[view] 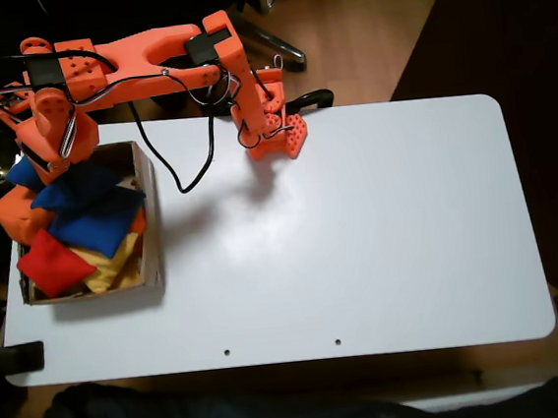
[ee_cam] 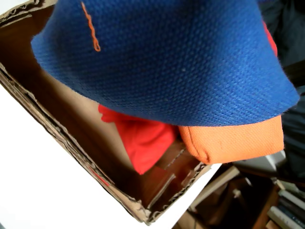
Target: Grasp a bag and put it in the box.
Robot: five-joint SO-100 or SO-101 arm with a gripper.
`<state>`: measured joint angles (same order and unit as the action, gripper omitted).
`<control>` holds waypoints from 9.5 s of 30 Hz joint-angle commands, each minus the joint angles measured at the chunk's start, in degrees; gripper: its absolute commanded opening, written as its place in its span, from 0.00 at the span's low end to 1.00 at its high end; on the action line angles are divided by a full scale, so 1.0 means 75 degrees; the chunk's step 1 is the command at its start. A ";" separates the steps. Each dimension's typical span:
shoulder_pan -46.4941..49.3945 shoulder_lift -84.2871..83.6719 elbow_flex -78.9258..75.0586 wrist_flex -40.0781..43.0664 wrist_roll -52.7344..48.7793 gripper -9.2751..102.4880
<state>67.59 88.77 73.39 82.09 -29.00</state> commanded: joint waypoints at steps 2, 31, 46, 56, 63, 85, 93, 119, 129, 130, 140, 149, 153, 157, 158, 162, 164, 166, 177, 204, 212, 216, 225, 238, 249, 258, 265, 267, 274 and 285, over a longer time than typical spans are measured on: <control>-0.0457 0.0469 -0.0223 0.0176 0.0152 0.18; 0.0434 -0.0211 -0.2391 0.0598 0.0516 0.18; 0.0680 -0.0867 -0.2484 0.0492 0.0293 0.23; 0.0539 -0.0668 -0.2156 0.0492 0.0211 0.35; 0.0281 -0.0047 -0.1160 0.0129 0.0152 0.38; -0.0703 0.2285 0.0551 0.0188 0.0410 0.45; -0.1043 0.2801 0.0773 0.0129 0.0633 0.46; -0.2484 0.5039 0.1980 -0.0152 0.1523 0.84; -0.3996 0.6516 0.2344 0.0176 0.2074 0.84; -0.4137 0.6691 0.2402 0.0176 0.2133 0.84; -0.5297 0.7676 0.2555 0.0070 0.2566 0.84; -0.6422 0.8824 0.3633 -0.0609 0.3504 0.84; -0.7078 0.9516 0.4605 -0.1008 0.3973 0.84; -0.7453 1.0008 0.5555 -0.1523 0.4254 0.84; -0.7535 1.0102 0.5742 -0.1594 0.4301 0.84; -0.7863 1.0418 0.6387 -0.1805 0.4453 0.84; -0.7980 1.0523 0.6609 -0.1863 0.4465 0.83; -0.8098 1.0629 0.6773 -0.1875 0.4547 0.83; -0.8684 1.1414 0.8051 -0.2039 0.4781 0.83; -0.8965 1.3277 1.1145 -0.2613 0.4465 0.39; -0.8988 1.3348 1.1672 -0.2391 0.4348 0.23; -0.8977 1.3348 1.1965 -0.2203 0.4348 0.14; -0.8988 1.3348 1.2059 -0.1500 0.4371 0.08; -0.8871 1.3348 1.2387 -0.0703 0.4219 0.08; -0.8813 1.3348 1.2598 -0.0621 0.4289 0.08; -0.8824 1.3348 1.2598 -0.0621 0.4266 0.08; -0.8824 1.3348 1.2598 -0.0621 0.4266 0.08; -0.8824 1.3348 1.2598 -0.0621 0.4266 0.08; -0.8824 1.3348 1.2598 -0.0621 0.4266 0.08; -0.8824 1.3348 1.2598 -0.0621 0.4266 0.08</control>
<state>1.23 188.61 168.05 77.26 3.16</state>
